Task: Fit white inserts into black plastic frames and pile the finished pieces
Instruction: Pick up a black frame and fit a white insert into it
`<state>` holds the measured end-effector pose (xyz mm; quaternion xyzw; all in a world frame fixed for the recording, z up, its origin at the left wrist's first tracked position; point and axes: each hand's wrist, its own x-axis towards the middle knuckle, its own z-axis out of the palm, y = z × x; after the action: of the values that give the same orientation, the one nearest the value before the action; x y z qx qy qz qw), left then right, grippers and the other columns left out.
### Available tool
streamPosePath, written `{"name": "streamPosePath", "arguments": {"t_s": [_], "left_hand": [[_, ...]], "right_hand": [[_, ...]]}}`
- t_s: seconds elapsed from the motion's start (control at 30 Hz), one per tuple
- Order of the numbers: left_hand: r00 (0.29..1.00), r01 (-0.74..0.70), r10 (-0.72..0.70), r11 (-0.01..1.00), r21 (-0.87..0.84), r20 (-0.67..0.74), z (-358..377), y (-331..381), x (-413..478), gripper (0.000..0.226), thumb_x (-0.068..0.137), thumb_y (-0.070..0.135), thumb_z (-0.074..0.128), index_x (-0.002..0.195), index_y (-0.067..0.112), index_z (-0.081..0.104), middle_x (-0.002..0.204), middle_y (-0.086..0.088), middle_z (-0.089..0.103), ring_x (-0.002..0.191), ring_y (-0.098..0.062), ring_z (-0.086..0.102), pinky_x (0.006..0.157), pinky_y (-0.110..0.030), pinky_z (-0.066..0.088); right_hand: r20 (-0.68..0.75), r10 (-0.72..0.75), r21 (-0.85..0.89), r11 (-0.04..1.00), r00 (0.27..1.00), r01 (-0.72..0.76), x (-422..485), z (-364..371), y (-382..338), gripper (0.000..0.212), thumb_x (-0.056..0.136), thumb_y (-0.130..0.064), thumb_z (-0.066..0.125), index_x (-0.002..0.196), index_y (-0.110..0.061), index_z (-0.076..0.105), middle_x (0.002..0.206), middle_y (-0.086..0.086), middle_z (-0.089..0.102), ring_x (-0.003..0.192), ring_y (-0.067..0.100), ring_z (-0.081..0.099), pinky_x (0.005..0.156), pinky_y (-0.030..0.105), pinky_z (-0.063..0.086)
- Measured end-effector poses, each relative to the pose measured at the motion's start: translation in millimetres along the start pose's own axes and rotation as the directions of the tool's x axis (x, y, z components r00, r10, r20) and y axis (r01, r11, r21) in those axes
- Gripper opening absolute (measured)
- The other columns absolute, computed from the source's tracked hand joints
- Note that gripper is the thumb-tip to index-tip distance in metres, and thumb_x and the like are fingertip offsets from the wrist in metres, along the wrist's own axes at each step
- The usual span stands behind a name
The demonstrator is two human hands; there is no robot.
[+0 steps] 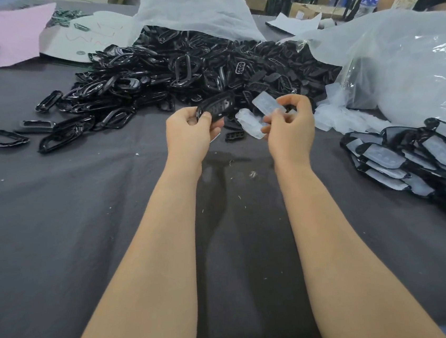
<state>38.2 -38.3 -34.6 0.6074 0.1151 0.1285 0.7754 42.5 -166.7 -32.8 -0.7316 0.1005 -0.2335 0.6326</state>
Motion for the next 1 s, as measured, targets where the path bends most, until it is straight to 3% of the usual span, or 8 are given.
{"name": "streamPosePath", "arguments": {"t_s": [0.07,0.2,0.3,0.43,0.73,0.8,0.87,1.0], "left_hand": [[0.999,-0.009,0.008,1.000,0.006,0.041,2.2,1.4,-2.5,0.021,0.098,0.000,0.046,0.086,0.014,0.056,0.082,-0.002,0.067,0.062,-0.002,0.068,0.062,-0.014,0.054],[0.995,-0.033,0.030,0.999,0.032,0.097,5.3,1.8,-6.1,0.020,0.098,0.000,0.048,0.086,0.015,0.056,0.079,-0.002,0.067,0.062,-0.003,0.067,0.067,-0.017,0.057],[0.989,-0.060,0.048,0.995,0.080,0.141,5.2,0.8,-7.0,0.017,0.097,0.000,0.049,0.092,0.013,0.058,0.080,-0.001,0.068,0.065,-0.004,0.068,0.067,-0.017,0.056],[0.981,-0.105,0.075,0.981,0.162,0.181,5.3,1.0,-9.0,0.018,0.097,0.001,0.049,0.097,0.016,0.058,0.083,-0.001,0.069,0.068,-0.005,0.068,0.071,-0.020,0.057],[0.971,-0.196,0.142,0.935,0.294,0.194,5.4,-1.0,-10.1,0.013,0.095,0.008,0.056,0.099,0.020,0.058,0.079,0.003,0.070,0.068,-0.002,0.069,0.070,-0.020,0.057],[0.974,-0.194,0.145,0.930,0.312,0.173,4.4,-1.8,-8.5,0.018,0.096,0.008,0.055,0.093,0.025,0.057,0.081,0.001,0.070,0.069,-0.005,0.069,0.074,-0.025,0.057],[0.982,-0.167,0.135,0.945,0.281,0.129,2.8,-2.4,-7.7,0.023,0.096,0.007,0.053,0.088,0.028,0.055,0.080,-0.002,0.070,0.066,-0.005,0.068,0.072,-0.025,0.057],[0.990,-0.132,0.120,0.972,0.192,0.071,1.2,-1.8,-7.4,0.023,0.097,0.005,0.051,0.088,0.026,0.054,0.075,-0.002,0.067,0.054,0.001,0.063,0.058,-0.013,0.050]], "right_hand": [[0.024,0.006,-0.054,0.999,1.000,-0.005,-0.2,-0.3,-1.7,0.033,0.088,0.001,0.040,0.078,-0.027,0.054,0.071,-0.004,0.061,0.053,0.001,0.058,0.078,0.040,0.056],[0.159,0.026,-0.077,0.997,0.987,-0.014,-3.0,5.6,-4.9,0.016,0.090,-0.015,0.054,0.078,-0.020,0.063,0.079,-0.004,0.064,0.082,0.017,0.062,0.088,0.047,0.053],[0.235,0.013,-0.098,0.995,0.972,0.010,-5.2,7.1,-4.0,0.018,0.091,-0.029,0.061,0.073,-0.026,0.062,0.076,-0.007,0.066,0.080,0.012,0.062,0.087,0.044,0.054],[0.266,0.005,-0.149,0.988,0.964,0.036,-4.5,7.1,-3.6,0.022,0.092,-0.026,0.059,0.071,-0.020,0.062,0.078,0.007,0.068,0.077,0.018,0.060,0.085,0.046,0.053],[0.227,-0.070,-0.251,0.959,0.971,0.128,-4.0,7.1,-0.8,0.022,0.094,-0.028,0.057,0.082,-0.012,0.065,0.070,-0.006,0.060,0.070,0.008,0.054,0.059,0.011,0.037],[0.212,-0.080,-0.240,0.962,0.974,0.132,-5.4,7.9,0.0,0.024,0.095,-0.026,0.056,0.083,-0.008,0.067,0.072,-0.001,0.062,0.070,0.008,0.053,0.062,0.012,0.040],[0.119,-0.089,-0.199,0.974,0.989,0.111,-3.2,6.6,-0.1,0.026,0.095,-0.020,0.053,0.084,-0.002,0.067,0.076,0.009,0.065,0.072,0.011,0.054,0.073,0.026,0.047],[-0.040,-0.011,0.036,0.999,0.999,0.012,5.8,-1.4,-1.1,0.014,0.095,-0.010,0.052,0.092,-0.011,0.066,0.075,-0.003,0.063,0.071,0.009,0.057,0.081,0.033,0.053]]}}
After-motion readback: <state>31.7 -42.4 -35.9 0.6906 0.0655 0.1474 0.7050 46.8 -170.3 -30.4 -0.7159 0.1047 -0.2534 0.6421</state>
